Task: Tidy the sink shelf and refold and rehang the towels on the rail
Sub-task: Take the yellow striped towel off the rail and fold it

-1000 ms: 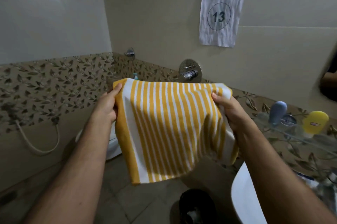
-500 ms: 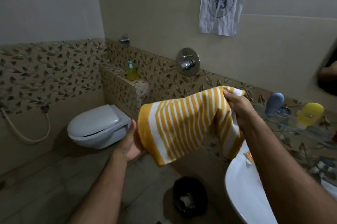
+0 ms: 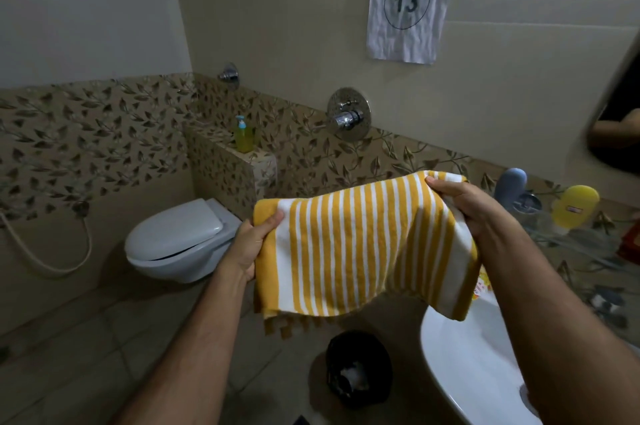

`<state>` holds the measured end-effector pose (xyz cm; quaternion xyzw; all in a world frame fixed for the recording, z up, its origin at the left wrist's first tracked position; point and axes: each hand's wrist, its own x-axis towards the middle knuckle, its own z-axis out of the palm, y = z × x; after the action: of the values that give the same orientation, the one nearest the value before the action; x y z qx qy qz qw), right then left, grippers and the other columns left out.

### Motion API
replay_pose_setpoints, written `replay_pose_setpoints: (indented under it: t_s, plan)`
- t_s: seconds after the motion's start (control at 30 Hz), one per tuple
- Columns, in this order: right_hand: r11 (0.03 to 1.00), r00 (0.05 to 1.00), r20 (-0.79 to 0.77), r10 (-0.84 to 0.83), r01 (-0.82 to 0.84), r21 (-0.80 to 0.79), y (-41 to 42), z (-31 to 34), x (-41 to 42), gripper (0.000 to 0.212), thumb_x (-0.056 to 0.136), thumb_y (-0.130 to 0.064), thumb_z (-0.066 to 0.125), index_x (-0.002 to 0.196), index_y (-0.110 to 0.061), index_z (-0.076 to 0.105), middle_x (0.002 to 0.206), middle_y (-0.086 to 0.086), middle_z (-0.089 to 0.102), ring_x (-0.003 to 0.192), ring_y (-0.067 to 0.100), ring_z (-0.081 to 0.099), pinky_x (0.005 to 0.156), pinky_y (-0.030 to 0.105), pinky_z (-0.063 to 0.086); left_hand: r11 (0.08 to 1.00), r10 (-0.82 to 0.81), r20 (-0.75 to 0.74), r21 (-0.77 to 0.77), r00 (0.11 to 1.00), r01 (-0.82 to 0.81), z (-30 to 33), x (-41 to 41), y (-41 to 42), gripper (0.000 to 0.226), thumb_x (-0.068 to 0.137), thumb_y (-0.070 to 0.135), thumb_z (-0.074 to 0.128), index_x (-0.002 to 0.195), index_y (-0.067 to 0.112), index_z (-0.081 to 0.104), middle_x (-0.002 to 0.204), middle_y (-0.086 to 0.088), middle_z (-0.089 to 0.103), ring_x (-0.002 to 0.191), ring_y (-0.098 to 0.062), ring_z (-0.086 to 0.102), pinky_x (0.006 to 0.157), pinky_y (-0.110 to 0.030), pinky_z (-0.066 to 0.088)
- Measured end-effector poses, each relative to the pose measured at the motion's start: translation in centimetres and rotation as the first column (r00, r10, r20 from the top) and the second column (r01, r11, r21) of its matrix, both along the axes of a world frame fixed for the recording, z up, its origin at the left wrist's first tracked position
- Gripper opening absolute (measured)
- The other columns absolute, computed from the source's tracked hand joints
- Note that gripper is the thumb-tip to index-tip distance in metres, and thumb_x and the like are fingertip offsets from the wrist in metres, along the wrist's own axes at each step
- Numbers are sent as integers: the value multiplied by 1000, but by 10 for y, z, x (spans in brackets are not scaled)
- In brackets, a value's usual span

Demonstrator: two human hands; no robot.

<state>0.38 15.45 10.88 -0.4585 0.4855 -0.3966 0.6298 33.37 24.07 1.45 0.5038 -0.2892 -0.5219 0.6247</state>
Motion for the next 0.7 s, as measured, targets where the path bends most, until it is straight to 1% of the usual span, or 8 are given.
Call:
replay_pose_setpoints:
  t_s: [0.07, 0.13, 0.23, 0.4, 0.43, 0.5, 0.57, 0.7]
  plan:
    - [998, 999, -5, 34, -33, 45, -2, 6, -8, 24, 93, -22, 60, 104, -2, 67, 78, 13, 75, 64, 23, 73, 53, 31, 59, 998, 51, 22, -26, 998, -51, 11, 1, -2, 89, 54, 46, 89, 127, 6, 57, 107, -15, 73, 96, -34, 70, 87, -54, 56]
    - [1000, 995, 95, 13, -14, 12, -5, 14, -20, 19, 86, -24, 67, 85, -5, 70, 72, 14, 71, 58, 22, 71, 50, 28, 57, 996, 69, 22, -65, 997, -67, 23, 0, -5, 69, 63, 43, 83, 117, 5, 65, 103, -15, 74, 94, -34, 71, 86, -53, 56]
    - [998, 961, 273, 55, -44, -46, -3, 4, -37, 30, 57, -33, 88, 68, -10, 72, 72, 14, 69, 63, 22, 72, 57, 29, 58, 993, 62, -9, -105, 998, -63, 38, -4, -9, 49, 71, 40, 78, 107, 7, 71, 104, -15, 74, 95, -33, 71, 85, -49, 56]
    - [992, 990, 58, 126, -128, 25, 13, -40, -32, 99, 26, -39, 100, 115, -8, 67, 105, 17, 74, 89, 32, 73, 70, 45, 59, 998, 63, 95, -23, 993, -61, 37, -4, -10, 65, 65, 41, 82, 117, 7, 63, 106, -13, 73, 96, -32, 70, 86, -50, 56]
    - [996, 996, 10, 93, -93, 14, 16, -38, -29, 95, 33, -40, 99, 116, -6, 65, 105, 18, 73, 90, 32, 72, 73, 45, 58, 999, 50, 113, -12, 992, -49, 35, -1, -9, 58, 69, 37, 81, 116, 8, 63, 108, -14, 72, 97, -32, 70, 85, -49, 57]
    - [999, 998, -52, 42, -43, -23, 17, -27, -27, 52, 68, -34, 84, 108, -7, 66, 105, 19, 71, 90, 31, 69, 73, 44, 54, 1000, -17, 155, -11, 988, 19, 37, 7, -5, 34, 82, 24, 73, 112, 12, 64, 110, -13, 71, 100, -30, 68, 84, -44, 56]
    - [998, 995, -100, 25, -30, -50, 15, -18, -29, 19, 89, -25, 65, 100, -10, 66, 102, 16, 71, 87, 28, 69, 70, 42, 52, 993, -114, 224, -14, 968, 120, 41, 16, -1, 35, 85, 14, 69, 119, 12, 61, 114, -11, 70, 104, -28, 67, 85, -40, 54]
    - [997, 984, -164, 67, -72, -29, 7, -11, -33, 28, 89, -22, 66, 114, -9, 63, 111, 16, 70, 96, 32, 69, 73, 45, 54, 967, -249, 408, 49, 879, 251, 48, 30, 3, 42, 78, 2, 71, 118, 12, 62, 111, -6, 72, 107, -26, 67, 82, -34, 55]
